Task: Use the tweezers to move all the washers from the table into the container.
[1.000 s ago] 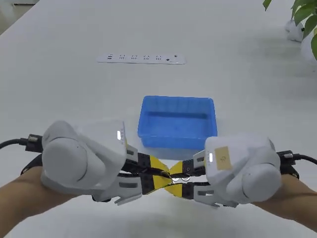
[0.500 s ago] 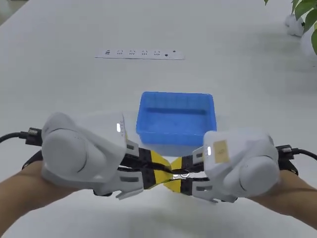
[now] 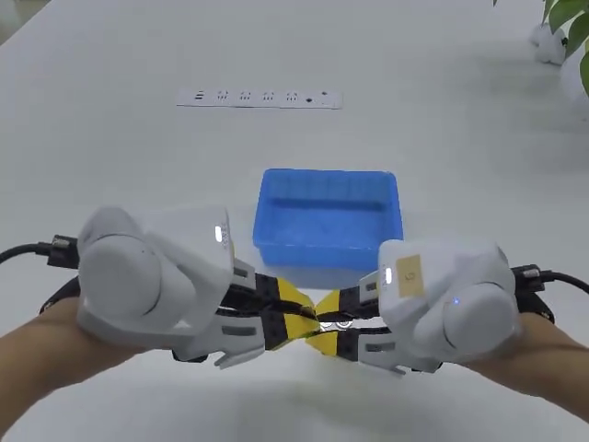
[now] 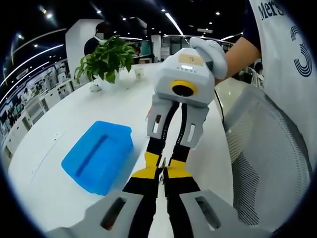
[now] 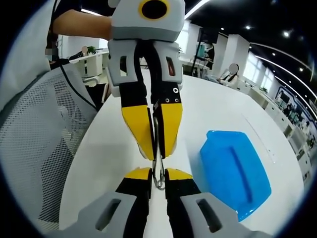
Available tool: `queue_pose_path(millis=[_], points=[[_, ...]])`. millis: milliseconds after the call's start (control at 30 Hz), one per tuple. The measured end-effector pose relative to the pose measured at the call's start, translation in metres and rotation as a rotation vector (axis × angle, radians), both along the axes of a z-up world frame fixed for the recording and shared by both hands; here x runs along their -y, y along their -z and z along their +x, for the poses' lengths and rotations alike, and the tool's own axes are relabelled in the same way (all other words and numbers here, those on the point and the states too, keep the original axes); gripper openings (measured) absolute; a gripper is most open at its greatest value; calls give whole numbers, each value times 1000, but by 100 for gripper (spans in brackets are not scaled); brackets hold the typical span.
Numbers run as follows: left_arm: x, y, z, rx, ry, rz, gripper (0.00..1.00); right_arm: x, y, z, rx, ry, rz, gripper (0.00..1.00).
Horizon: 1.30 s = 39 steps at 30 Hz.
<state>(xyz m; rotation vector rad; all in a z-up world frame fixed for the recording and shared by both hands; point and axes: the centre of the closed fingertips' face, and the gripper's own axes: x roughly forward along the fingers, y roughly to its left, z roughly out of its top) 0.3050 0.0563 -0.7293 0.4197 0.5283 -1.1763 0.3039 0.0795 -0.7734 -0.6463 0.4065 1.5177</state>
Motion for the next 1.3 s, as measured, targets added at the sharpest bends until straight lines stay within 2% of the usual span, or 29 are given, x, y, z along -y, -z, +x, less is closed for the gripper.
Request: queue_pose_path(millis=[233, 500, 800, 900, 1067, 1233, 1300], points=[[3, -1, 3, -17, -4, -7, 8, 3, 6, 2, -5, 0, -24, 12], [4, -1, 10, -36, -27, -20, 8, 4, 7, 6, -30, 8, -19, 11], [0, 1, 7, -59, -33, -16, 8, 2, 7, 4, -28, -5, -16, 10], [0, 1, 6, -78, -41, -14, 8, 2, 7, 3, -22, -5, -20, 10], [2, -1, 2, -76, -22, 0, 8, 4, 5, 0, -9, -14, -32, 10], [3, -12, 0, -73, -20, -22, 8, 6, -6, -2, -5, -11, -16, 10], [3, -19, 0, -56, -20, -27, 8, 6, -13, -1, 0, -5, -6, 10]])
